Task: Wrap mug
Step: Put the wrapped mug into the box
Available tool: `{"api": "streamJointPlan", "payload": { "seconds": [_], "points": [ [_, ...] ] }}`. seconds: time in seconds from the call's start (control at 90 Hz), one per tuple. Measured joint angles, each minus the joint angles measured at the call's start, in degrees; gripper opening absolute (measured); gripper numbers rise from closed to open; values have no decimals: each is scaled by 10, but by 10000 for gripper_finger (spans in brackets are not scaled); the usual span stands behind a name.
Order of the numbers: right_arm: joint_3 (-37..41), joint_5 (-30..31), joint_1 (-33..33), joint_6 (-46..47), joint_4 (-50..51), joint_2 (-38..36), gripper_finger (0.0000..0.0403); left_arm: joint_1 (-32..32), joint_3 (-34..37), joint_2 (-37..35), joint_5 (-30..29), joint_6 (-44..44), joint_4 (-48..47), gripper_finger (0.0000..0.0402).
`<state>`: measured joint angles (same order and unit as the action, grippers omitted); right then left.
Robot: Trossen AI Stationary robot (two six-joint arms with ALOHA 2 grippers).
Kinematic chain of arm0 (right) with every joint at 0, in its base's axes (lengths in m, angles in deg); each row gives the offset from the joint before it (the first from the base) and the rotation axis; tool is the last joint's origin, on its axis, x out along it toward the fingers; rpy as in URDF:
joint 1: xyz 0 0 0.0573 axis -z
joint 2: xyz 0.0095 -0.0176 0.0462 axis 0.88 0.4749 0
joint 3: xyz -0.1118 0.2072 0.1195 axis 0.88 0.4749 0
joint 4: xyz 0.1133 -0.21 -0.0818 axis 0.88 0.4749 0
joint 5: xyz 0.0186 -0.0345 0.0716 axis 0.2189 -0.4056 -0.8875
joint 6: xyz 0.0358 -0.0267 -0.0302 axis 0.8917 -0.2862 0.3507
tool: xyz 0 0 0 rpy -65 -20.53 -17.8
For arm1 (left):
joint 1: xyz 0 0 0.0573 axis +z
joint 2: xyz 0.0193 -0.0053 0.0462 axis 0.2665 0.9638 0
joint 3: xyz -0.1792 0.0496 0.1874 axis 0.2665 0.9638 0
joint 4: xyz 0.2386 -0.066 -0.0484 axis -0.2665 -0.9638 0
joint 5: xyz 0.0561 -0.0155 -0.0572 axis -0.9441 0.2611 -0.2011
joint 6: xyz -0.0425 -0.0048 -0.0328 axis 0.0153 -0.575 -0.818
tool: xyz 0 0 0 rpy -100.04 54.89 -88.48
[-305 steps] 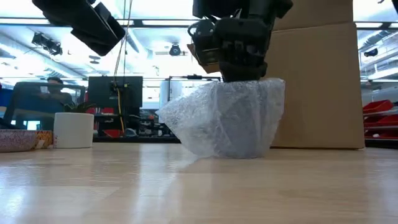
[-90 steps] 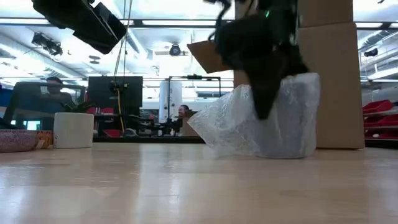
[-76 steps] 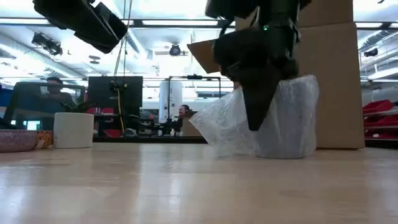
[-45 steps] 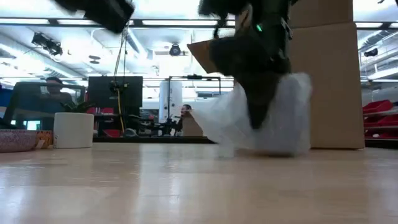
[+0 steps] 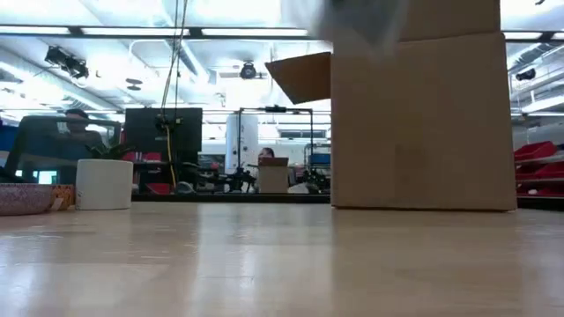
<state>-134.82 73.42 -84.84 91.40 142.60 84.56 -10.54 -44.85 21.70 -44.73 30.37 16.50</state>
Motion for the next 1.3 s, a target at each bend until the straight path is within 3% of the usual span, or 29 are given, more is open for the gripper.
{"api": "streamJointPlan", "payload": {
  "seconds": [0.089, 0.233, 0.356, 0.556, 0.722, 0.778, 0.967, 1.189, 1.3],
  "points": [
    [-62, 35, -3, -73, -48, -3, 15, 4, 14, 1, -1, 24, 3, 53],
    [-33, 61, 13, -198, -177, -57, 15, 13, 35, 3, -6, 59, 49, 53],
    [-33, 120, 49, -280, -216, -91, 15, 20, 48, 4, -6, 59, 74, 53],
    [-33, 135, 147, -378, -265, -121, 15, 23, 59, 4, -6, 59, 74, 53],
    [-34, 163, 281, -384, -216, -134, 15, 25, 63, 4, -7, 57, 76, 53],
    [-34, 142, 329, -372, -188, -134, 15, 25, 63, 4, -7, 54, 78, 53],
    [-26, -13, 470, -358, -101, -116, 15, 25, 63, 4, -7, 46, 91, 53],
    [28, -186, 558, -323, 15, -113, 15, 26, 63, 4, -7, 26, 84, 53],
    [59, -212, 573, -287, 82, -113, 15, 26, 70, 3, -7, 7, 83, 53]
  ]
}}
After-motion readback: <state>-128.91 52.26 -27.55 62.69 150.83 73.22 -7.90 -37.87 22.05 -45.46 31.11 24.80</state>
